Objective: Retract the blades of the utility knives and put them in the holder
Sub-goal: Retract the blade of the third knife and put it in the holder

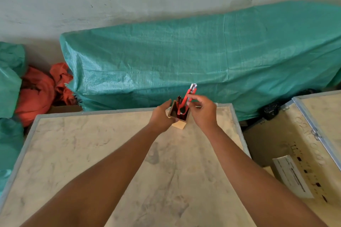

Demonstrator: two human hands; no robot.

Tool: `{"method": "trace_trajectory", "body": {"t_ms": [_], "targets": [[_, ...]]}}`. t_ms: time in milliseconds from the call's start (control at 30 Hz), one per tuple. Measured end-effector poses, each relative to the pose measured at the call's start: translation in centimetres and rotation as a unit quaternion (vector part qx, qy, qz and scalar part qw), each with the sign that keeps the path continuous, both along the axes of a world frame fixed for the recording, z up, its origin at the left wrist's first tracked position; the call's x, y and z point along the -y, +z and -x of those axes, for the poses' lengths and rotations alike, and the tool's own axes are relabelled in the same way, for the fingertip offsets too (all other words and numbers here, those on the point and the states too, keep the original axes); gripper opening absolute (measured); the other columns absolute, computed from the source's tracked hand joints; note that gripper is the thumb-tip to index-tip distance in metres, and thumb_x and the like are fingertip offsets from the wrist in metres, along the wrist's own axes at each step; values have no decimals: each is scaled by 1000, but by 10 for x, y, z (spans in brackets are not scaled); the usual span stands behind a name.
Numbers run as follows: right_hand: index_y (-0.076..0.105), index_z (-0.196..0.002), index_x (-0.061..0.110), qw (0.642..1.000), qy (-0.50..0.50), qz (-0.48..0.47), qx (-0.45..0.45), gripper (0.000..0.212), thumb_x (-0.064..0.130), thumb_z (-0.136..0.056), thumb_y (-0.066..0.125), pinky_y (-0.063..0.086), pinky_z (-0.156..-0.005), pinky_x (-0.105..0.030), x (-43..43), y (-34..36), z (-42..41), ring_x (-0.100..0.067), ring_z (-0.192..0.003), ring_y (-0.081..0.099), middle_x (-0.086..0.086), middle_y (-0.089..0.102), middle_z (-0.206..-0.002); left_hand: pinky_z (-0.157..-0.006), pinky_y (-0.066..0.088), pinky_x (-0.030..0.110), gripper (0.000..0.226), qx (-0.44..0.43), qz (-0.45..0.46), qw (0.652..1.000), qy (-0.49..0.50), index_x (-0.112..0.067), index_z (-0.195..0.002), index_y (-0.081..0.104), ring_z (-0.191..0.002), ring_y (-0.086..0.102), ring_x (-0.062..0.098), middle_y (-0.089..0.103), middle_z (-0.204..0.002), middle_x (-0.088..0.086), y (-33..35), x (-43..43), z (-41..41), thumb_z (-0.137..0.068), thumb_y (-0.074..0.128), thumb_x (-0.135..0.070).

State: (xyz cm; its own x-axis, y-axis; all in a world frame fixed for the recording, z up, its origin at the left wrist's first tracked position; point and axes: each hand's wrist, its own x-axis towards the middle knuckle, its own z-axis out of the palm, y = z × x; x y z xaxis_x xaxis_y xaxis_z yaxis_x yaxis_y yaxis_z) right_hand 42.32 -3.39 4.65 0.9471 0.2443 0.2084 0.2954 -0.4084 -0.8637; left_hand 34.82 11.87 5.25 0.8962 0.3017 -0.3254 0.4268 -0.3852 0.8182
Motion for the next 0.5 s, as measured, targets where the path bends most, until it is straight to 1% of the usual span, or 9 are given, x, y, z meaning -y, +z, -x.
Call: {"method": "trace_trajectory", "body": {"t_ms": [67, 100, 133, 167, 200, 300, 367, 433, 500], "targets": [[77, -109, 18, 1000, 14, 12, 11, 30, 0, -85, 75, 61, -81, -33, -4, -15, -5, -15, -87, 74, -3, 75, -105, -101, 39, 29, 76, 1, -4, 1000, -22, -17, -145, 46, -133, 51, 25, 58, -141, 6, -13, -1, -9, -78, 80, -6], [77, -109, 18, 1000, 22, 16, 15, 31, 0, -85, 75, 61, -81, -33, -4, -22, -7, -16, -88, 73, -3, 75, -105, -94, 41, 27, 73, 7, -4, 1000, -28, -19, -143, 49, -124, 58, 24, 66, -129, 4, -19, -1, -11, -77, 79, -4], [77, -109, 18, 999, 29, 20, 18, 31, -1, -84, 75, 61, -80, -33, -4, -28, -8, -16, -89, 73, -4, 75, -104, -88, 42, 26, 72, 15, -6, 999, -31, -21, -141, 51, -114, 63, 22, 70, -118, 1, -23, -1, -12, -77, 78, -3], [77, -109, 18, 999, 36, 23, 23, 32, -2, -84, 75, 60, -79, -31, -3, -34, -7, -16, -90, 73, -4, 75, -104, -85, 43, 25, 72, 21, -9, 999, -31, -23, -141, 52, -108, 64, 18, 71, -111, -2, -27, -2, -12, -76, 78, -3], [77, -109, 17, 998, 39, 27, 29, 33, -4, -84, 74, 59, -78, -29, -3, -38, -6, -17, -91, 72, -4, 75, -104, -84, 43, 25, 73, 26, -12, 999, -30, -25, -141, 52, -105, 64, 14, 71, -110, -4, -30, -2, -12, -76, 78, -4], [78, -110, 16, 997, 35, 41, 49, 33, -4, -84, 73, 55, -74, -22, -1, -45, -2, -16, -94, 69, -6, 73, -105, -85, 43, 23, 74, 34, -16, 999, -23, -28, -142, 51, -107, 61, 9, 71, -115, -7, -34, -2, -12, -77, 78, -6], [78, -109, 14, 997, 29, 40, 61, 32, -5, -84, 73, 56, -74, -22, 0, -45, 0, -17, -93, 70, -7, 74, -105, -86, 44, 23, 72, 32, -16, 999, -18, -29, -141, 51, -109, 62, 10, 70, -117, -8, -35, -2, -11, -78, 78, -7], [79, -103, 11, 996, 16, 33, 76, 27, -6, -82, 74, 57, -73, -22, 1, -43, 3, -16, -89, 70, -8, 75, -100, -84, 45, 23, 70, 24, -11, 1000, -9, -27, -141, 52, -110, 63, 12, 71, -121, -5, -34, -1, -11, -79, 77, -7], [79, -99, 9, 997, 12, 25, 78, 24, -5, -81, 76, 59, -73, -24, 1, -41, 6, -14, -88, 70, -7, 77, -97, -80, 44, 21, 65, 19, -14, 1000, -11, -26, -138, 55, -108, 65, 15, 72, -115, -4, -33, 1, -10, -79, 77, -7]]}}
